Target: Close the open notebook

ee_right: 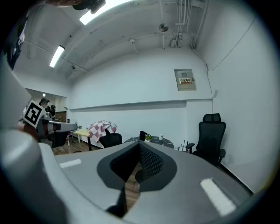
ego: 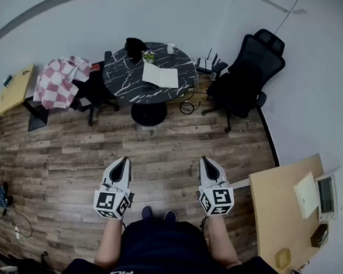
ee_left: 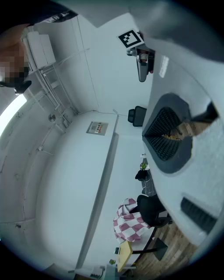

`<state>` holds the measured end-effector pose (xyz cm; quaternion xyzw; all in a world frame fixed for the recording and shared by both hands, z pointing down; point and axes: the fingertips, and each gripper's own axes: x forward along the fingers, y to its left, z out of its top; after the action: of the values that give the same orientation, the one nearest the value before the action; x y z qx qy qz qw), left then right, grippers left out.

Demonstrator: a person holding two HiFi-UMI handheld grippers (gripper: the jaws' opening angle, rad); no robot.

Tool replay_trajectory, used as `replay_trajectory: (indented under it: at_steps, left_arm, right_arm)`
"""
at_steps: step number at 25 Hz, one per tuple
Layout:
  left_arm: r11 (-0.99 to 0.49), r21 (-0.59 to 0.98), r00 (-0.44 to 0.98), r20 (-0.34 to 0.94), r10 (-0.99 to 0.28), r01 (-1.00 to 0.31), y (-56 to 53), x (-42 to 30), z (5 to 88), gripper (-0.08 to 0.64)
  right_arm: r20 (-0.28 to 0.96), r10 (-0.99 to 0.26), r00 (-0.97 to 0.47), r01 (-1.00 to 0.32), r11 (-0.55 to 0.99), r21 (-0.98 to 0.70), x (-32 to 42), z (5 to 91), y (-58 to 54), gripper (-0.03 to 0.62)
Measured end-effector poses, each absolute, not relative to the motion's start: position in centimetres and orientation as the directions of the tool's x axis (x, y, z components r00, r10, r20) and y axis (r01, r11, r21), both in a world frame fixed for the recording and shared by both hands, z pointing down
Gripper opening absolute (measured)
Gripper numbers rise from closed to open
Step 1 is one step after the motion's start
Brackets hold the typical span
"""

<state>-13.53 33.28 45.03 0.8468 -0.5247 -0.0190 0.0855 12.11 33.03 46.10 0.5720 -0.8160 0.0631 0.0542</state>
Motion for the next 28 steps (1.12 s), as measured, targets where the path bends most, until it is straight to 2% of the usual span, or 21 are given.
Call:
replay_trajectory:
  at_steps: [28]
  left_arm:
    - [-0.412, 0.121, 0.423, 0.092, -0.901, -0.903, 32.1, -11.6, 46.4, -0.002]
  right_arm:
    - [0.138, -0.915, -0.38, -0.923, 0.366, -0.115, 13.0, 47.4, 32.1, 0.011]
